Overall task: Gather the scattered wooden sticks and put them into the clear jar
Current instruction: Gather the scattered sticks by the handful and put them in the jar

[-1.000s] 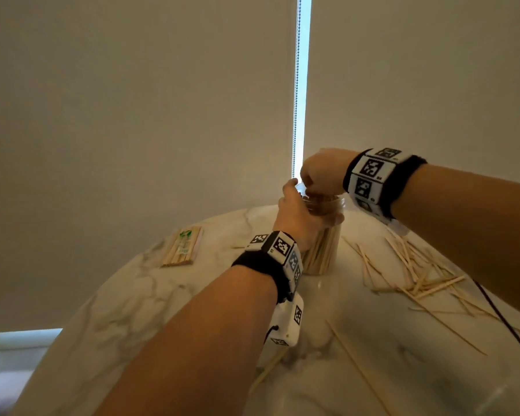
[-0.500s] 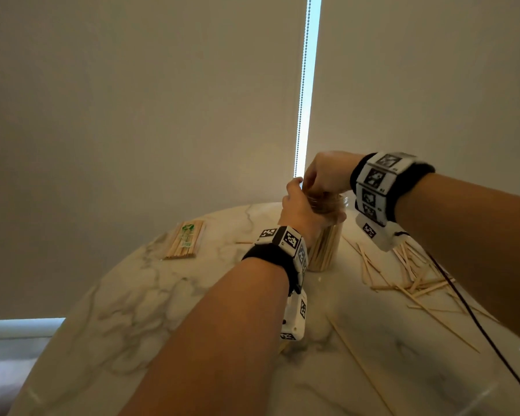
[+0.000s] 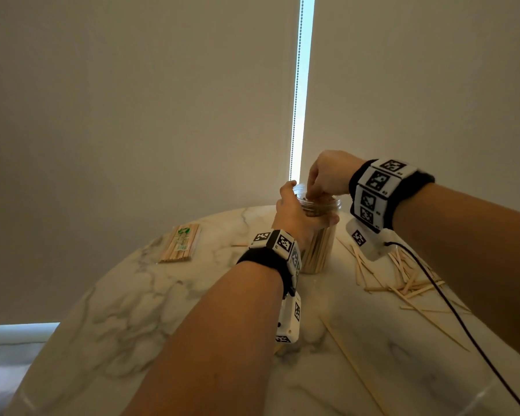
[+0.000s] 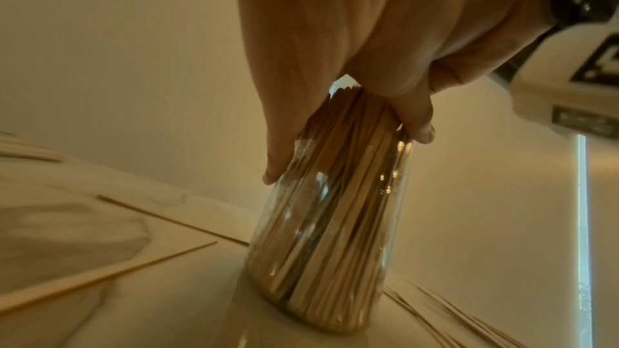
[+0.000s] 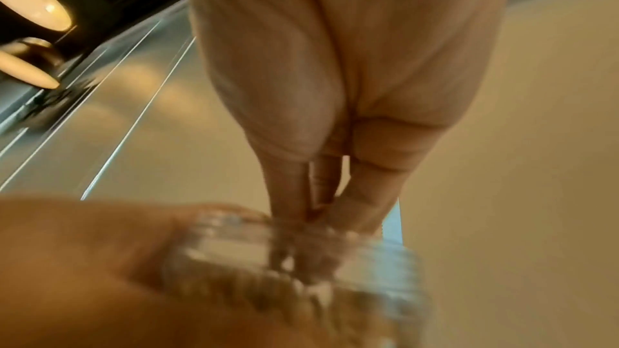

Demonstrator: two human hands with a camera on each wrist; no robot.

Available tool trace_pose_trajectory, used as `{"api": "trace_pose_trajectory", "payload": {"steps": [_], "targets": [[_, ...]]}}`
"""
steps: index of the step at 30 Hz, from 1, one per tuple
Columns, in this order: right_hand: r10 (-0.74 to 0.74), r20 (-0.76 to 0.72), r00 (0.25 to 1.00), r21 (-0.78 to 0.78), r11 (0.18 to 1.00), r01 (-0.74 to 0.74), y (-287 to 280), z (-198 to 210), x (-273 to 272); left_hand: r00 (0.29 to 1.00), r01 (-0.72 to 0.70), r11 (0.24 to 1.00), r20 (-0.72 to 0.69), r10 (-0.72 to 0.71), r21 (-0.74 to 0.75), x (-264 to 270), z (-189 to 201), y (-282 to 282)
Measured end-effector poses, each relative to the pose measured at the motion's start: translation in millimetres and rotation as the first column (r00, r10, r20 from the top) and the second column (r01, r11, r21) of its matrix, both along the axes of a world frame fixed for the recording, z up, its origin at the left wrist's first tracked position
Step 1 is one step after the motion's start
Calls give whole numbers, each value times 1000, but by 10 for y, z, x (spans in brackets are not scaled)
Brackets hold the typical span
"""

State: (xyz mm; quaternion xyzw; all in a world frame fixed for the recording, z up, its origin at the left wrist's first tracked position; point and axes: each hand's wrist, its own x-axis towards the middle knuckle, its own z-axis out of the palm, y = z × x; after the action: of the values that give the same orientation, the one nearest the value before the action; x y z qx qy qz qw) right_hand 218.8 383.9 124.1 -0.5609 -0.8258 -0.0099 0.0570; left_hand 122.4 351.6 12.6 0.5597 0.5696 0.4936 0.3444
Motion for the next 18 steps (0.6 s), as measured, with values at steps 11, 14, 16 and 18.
{"api": "trace_pose_trajectory", "payload": {"steps": [11,14,16,18], "targets": [[99,-233,967,117,990,-73,-345,32,112,1000,-22,999,5,22,-32,20,103,-93],[63,-356,932,164,986,-4,-641,-11,242,998,-15,993,-59,7,-120,-2,234,-221],[30,-361,932,98,995,6,-856,-130,324,979,26,967,-189,-75,-252,-45,327,-382],[15,-314,949,-36,999,-28,-1079,-310,376,858,-18,955,-494,-137,-296,-149,424,-605]]}}
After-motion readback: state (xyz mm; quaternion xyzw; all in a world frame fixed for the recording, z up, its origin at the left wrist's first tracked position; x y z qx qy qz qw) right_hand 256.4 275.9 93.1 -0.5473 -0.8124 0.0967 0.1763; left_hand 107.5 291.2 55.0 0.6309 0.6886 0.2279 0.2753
